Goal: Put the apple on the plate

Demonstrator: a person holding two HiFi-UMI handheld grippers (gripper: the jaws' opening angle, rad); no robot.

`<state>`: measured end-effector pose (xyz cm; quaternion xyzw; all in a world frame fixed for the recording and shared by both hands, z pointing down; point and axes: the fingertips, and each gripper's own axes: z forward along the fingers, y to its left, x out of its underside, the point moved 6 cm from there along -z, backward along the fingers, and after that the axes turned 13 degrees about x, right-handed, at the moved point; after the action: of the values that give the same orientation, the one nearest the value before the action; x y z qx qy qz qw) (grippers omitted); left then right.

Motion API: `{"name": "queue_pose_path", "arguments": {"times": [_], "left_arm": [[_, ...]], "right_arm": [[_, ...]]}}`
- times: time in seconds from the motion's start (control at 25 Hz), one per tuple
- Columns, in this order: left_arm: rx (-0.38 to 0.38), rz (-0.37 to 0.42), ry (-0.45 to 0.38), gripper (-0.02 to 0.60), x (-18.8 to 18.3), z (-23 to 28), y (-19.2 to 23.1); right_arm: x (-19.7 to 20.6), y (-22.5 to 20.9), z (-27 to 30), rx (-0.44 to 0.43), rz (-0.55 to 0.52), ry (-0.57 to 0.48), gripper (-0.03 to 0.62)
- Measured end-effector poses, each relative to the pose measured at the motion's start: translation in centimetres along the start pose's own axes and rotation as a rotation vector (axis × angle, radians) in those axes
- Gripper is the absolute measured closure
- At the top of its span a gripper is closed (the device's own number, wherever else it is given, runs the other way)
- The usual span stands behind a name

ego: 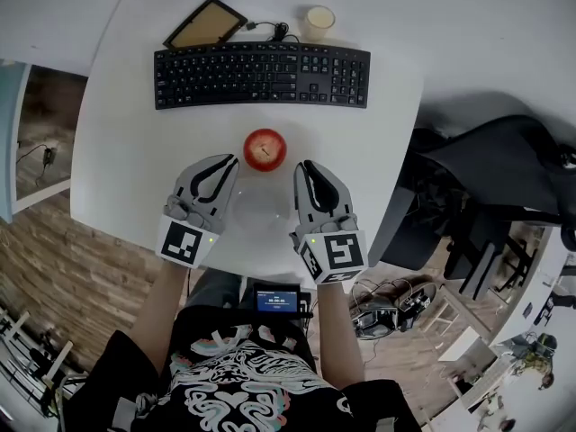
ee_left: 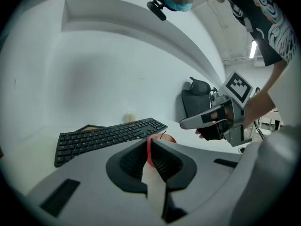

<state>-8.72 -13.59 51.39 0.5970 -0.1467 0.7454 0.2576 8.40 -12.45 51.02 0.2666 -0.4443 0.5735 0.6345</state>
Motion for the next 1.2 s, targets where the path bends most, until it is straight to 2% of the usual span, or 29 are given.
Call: {"name": "queue_pose_path", "arguments": {"times": [0.08,0.2,0.36,0.44,0.6,0.76,1.2], "left_arm": [[0.031,-0.014,-0.017,0.568,0.1,0.4,0.0],[0.100,0.031,0.015,0.550,0.6,0.8,-0.1],[0.150,-0.013,0.020,0.367,1.4,1.7,-0.3],[0.161,-0.018,0.029,0.340,1.6,2.0,-0.2],[0.177,-0.040,0.029,0.323,1.9,2.6,-0.1],[0.195,-0.066,0.026,0.319,1.8,3.0,0.3],[0.226,-0.134,0.025,0.318,1.7,3.7,0.2]], "right_arm": [[-0.2,0.0,0.5,-0.011,0.025,-0.001,0.562],[-0.2,0.1,1.3,-0.019,0.000,0.001,0.562],[0.1,0.0,2.1,-0.043,0.015,0.026,0.553],[0.3,0.2,2.5,-0.076,0.046,0.053,0.461],[0.4,0.3,3.1,-0.118,0.122,0.072,0.432],[0.6,1.0,4.2,-0.196,0.186,0.105,0.419],[0.9,1.4,4.5,-0.217,0.184,0.137,0.413]]}}
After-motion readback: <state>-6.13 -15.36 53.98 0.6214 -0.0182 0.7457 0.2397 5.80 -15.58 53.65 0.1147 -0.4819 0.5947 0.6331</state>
